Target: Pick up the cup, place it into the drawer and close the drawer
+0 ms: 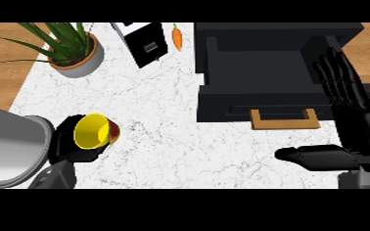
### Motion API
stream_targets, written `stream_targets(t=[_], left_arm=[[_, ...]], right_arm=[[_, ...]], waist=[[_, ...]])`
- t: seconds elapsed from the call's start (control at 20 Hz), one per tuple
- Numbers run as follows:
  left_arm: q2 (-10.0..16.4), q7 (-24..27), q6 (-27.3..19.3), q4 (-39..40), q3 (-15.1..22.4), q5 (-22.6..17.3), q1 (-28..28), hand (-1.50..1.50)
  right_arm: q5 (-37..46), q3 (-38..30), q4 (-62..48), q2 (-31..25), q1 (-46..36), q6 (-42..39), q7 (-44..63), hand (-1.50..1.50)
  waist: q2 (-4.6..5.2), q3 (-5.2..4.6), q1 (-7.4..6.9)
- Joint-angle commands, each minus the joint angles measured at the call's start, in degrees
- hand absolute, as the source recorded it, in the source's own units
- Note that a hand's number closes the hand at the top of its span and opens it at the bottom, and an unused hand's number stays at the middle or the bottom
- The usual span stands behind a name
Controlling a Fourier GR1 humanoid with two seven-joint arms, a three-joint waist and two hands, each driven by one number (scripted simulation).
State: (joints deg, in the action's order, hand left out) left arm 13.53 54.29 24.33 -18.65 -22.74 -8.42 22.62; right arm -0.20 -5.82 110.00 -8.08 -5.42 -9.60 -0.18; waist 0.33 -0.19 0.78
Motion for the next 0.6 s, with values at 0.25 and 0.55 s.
stream_targets(t=[0.25, 0.55], left_arm=[[0.6, 8.8, 3.8, -1.1, -1.1, -1.4, 2.2, 1.50], [-4.4, 11.1, 2.2, -6.5, 1.4, -0.7, 3.4, 1.50]], right_arm=[[0.9, -0.5, -2.5, -0.1, 0.2, -0.3, -3.4, -1.50], [0.6, -1.4, -3.0, -0.3, 3.3, -1.3, -5.4, -1.50]], waist=[[0.09, 0.04, 0.08], [-0.14, 0.14, -0.37]])
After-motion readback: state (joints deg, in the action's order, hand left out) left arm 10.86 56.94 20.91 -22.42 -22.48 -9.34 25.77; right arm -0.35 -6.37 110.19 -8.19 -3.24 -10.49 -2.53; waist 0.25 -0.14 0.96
